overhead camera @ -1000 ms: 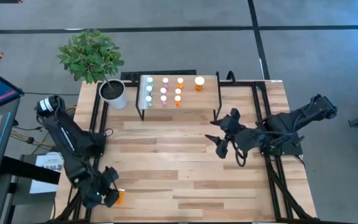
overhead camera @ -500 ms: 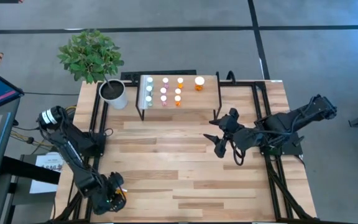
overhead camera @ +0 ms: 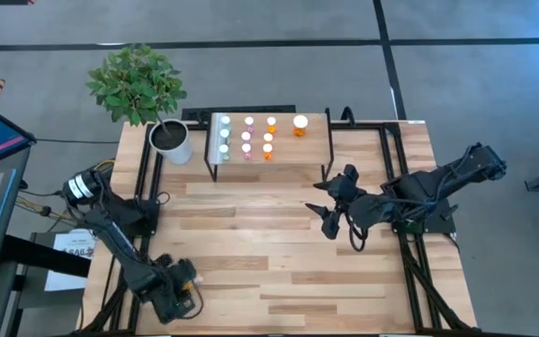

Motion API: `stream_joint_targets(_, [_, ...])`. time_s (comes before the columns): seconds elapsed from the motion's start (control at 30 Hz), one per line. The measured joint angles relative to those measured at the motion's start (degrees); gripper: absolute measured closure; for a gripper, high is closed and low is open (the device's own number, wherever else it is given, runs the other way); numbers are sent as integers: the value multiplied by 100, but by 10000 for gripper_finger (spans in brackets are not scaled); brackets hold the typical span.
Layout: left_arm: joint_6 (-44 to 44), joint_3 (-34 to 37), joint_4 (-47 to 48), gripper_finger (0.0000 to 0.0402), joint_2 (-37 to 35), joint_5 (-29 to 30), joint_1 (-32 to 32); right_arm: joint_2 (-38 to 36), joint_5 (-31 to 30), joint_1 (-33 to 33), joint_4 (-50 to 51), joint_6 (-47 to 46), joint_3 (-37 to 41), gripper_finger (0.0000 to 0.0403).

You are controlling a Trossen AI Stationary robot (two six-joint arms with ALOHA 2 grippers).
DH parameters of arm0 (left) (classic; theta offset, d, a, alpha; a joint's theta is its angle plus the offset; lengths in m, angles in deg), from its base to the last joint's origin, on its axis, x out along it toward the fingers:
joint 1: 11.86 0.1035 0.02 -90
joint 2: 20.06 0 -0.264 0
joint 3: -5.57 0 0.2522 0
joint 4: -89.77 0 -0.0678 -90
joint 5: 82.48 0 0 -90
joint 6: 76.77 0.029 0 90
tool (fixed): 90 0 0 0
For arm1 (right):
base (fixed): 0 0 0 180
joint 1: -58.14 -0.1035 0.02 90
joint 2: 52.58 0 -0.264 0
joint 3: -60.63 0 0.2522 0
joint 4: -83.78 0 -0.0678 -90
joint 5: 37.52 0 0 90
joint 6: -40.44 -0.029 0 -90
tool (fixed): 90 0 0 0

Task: Pick and place medicine bottles onto shelf by color
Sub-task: Put the large orange pill bottle on the shelf aligned with the other large orange pill bottle

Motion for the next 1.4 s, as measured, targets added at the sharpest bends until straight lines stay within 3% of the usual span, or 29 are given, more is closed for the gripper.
stream_joint_targets(0.13, [521,-361,629,217,-242,1261,87,-15,0,-24,19,0,0,111])
stream_joint_targets(0.3, [1166,-456,672,247,-721,2327,142,-2,0,-39,35,0,0,111])
stream_joint_targets(0.47, [1871,-452,684,239,-1149,3113,229,-2,-2,-75,41,0,0,111])
stream_joint_targets(0.6, [3023,-452,306,226,-1390,4739,268,2,-2,-81,-38,26,2,111])
stream_joint_targets(0.73, [4376,-450,-399,226,-1518,6182,420,62,-133,-191,-1231,836,502,111])
stream_joint_targets(0.83, [5036,-298,-987,228,-1525,6427,602,-40,93,-274,-2529,1330,1118,111])
stream_joint_targets(0.93, [5801,31,-2136,228,-1522,5966,873,-104,625,-261,-3730,1763,1831,111])
stream_joint_targets(1.07, [7569,793,-4972,228,-1514,3969,1446,-97,1239,-193,-5286,2271,2573,111])
stream_joint_targets(1.13, [8099,1191,-6222,228,-1516,3350,1737,-104,1439,-174,-5833,2442,2815,111])
stream_joint_targets(1.27, [8812,1909,-8240,228,-1515,2685,2455,-96,1761,-167,-6444,2732,2977,111])
stream_joint_targets(1.4, [8985,2308,-9869,228,-1358,1321,3347,-67,1801,-89,-6842,2806,2977,111])
